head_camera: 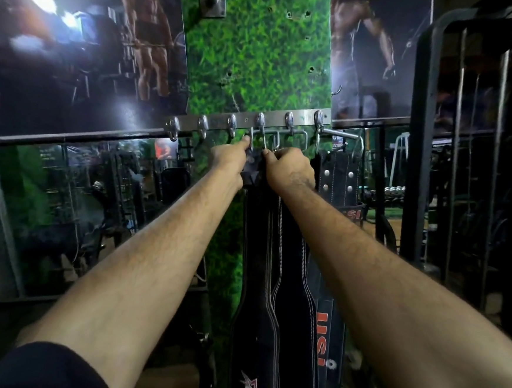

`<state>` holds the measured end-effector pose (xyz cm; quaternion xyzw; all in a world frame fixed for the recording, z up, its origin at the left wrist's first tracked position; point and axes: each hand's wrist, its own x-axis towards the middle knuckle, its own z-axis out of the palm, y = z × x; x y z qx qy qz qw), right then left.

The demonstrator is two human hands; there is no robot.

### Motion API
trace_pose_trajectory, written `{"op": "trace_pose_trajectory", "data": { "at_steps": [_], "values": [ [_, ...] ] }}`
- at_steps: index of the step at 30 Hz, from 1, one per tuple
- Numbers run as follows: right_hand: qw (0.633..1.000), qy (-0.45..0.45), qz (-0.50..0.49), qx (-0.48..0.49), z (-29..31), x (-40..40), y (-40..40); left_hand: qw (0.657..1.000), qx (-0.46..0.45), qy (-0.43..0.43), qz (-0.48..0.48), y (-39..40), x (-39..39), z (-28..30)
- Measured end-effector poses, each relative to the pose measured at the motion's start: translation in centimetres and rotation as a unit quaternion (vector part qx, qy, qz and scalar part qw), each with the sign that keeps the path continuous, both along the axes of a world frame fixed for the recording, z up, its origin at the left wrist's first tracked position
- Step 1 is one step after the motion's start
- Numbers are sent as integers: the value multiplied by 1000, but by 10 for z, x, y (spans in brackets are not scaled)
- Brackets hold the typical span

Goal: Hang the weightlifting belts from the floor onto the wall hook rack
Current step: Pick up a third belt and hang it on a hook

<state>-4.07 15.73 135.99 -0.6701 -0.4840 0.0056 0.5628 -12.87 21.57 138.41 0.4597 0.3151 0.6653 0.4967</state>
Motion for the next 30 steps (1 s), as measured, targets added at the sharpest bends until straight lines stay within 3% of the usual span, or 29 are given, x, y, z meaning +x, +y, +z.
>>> {"op": "trace_pose_trajectory", "data": {
  "at_steps": [5,9,15,21,25,30],
  "values": [
    [973,74,160,150,-59,0,-10,997,62,16,-47,-10,-9,-36],
    [931,141,307,138,-109,14,-3,991,92,32,-87,-23,-14,-79],
    [932,136,332,57,-161,31,-4,987,110,93,-69,-21,-15,-143],
    [947,104,304,14,-226,37,2,984,73,159,-37,-12,-18,-216],
    [953,49,297,-30,-262,39,5,984,34,164,-68,-20,-25,-278],
    [944,79,308,-87,-316,39,4,983,12,163,-87,-30,-32,-328]
  ]
}}
